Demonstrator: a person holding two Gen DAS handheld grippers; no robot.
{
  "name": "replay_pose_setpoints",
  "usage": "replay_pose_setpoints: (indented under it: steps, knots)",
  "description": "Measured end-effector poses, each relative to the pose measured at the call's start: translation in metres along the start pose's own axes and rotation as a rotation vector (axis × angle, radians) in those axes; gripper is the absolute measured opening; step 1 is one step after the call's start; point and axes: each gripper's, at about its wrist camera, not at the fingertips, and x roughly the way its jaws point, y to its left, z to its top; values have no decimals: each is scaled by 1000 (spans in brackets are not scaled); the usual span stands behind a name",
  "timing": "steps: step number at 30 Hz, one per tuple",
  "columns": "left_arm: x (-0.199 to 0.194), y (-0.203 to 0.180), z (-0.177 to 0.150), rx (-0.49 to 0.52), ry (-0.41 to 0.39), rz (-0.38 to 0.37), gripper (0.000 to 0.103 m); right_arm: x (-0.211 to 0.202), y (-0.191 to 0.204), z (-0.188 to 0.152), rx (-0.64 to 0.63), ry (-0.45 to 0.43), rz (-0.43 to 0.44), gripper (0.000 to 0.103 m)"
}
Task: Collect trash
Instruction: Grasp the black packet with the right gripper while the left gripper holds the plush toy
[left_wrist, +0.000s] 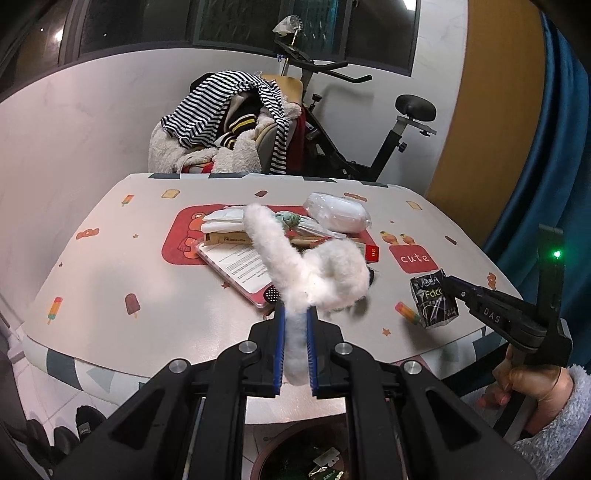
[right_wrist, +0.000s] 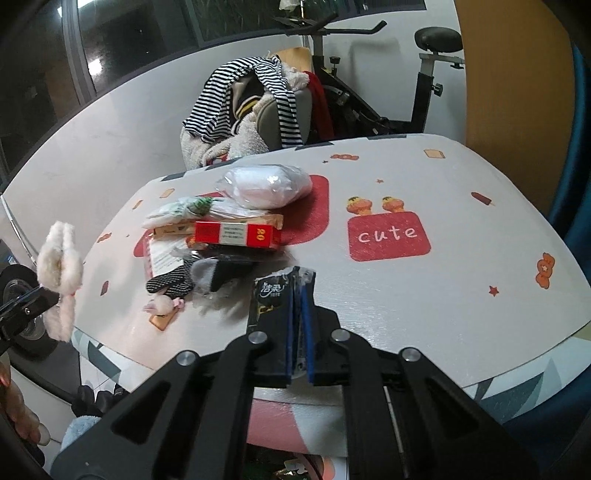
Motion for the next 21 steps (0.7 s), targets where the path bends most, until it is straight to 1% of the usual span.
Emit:
replay_pose_setpoints:
  steps: [14, 17, 21]
  knots:
    - [-22, -13, -13, 38, 8, -10, 10, -34, 9, 0, -20, -42, 37, 9]
    - [-24, -16, -22, 43, 29, -28, 10, -41, 11, -3, -26, -47, 44, 9]
    - [-23, -22, -43, 60, 88, -63, 10, -51, 13, -9, -32, -49, 56, 9]
